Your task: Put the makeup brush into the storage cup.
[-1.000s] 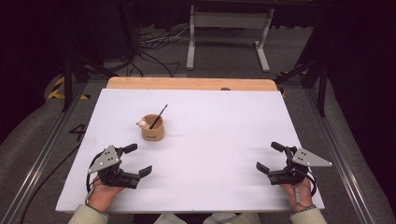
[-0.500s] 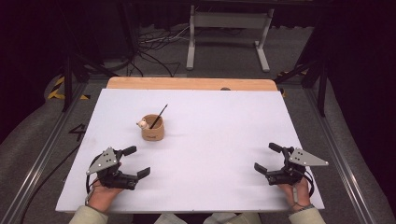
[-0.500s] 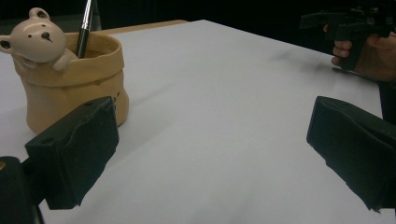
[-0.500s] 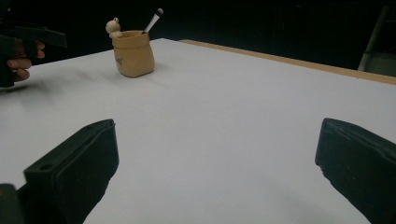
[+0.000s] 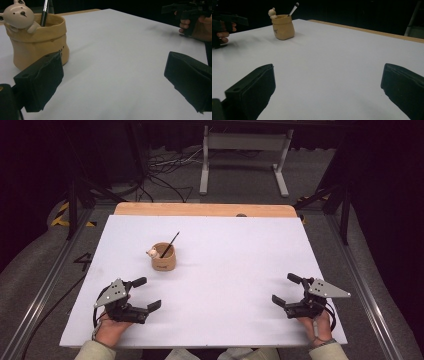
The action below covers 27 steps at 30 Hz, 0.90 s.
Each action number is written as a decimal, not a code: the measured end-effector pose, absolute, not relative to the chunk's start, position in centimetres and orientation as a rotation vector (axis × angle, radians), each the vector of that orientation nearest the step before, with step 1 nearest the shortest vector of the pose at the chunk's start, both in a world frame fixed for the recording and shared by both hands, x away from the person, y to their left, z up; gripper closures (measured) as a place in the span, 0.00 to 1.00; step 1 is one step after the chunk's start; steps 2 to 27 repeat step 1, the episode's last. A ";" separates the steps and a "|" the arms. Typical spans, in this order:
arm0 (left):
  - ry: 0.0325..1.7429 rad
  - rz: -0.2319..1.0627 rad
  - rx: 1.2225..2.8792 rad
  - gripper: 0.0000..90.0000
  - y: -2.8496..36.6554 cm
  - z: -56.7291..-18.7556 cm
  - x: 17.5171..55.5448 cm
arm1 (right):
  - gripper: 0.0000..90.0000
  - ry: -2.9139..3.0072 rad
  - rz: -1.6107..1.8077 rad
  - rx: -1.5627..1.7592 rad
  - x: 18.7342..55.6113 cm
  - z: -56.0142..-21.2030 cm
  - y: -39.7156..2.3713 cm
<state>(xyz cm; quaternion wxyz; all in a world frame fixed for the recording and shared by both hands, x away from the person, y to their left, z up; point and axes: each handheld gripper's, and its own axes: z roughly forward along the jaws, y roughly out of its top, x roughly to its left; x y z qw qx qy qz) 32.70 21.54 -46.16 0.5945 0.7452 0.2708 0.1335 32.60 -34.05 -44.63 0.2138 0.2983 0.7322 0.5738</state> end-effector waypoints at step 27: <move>0.629 0.310 1.731 0.03 21.5 -46.2 32.7 | 0.00 2.032 1.592 0.828 32.6 -44.6 -34.1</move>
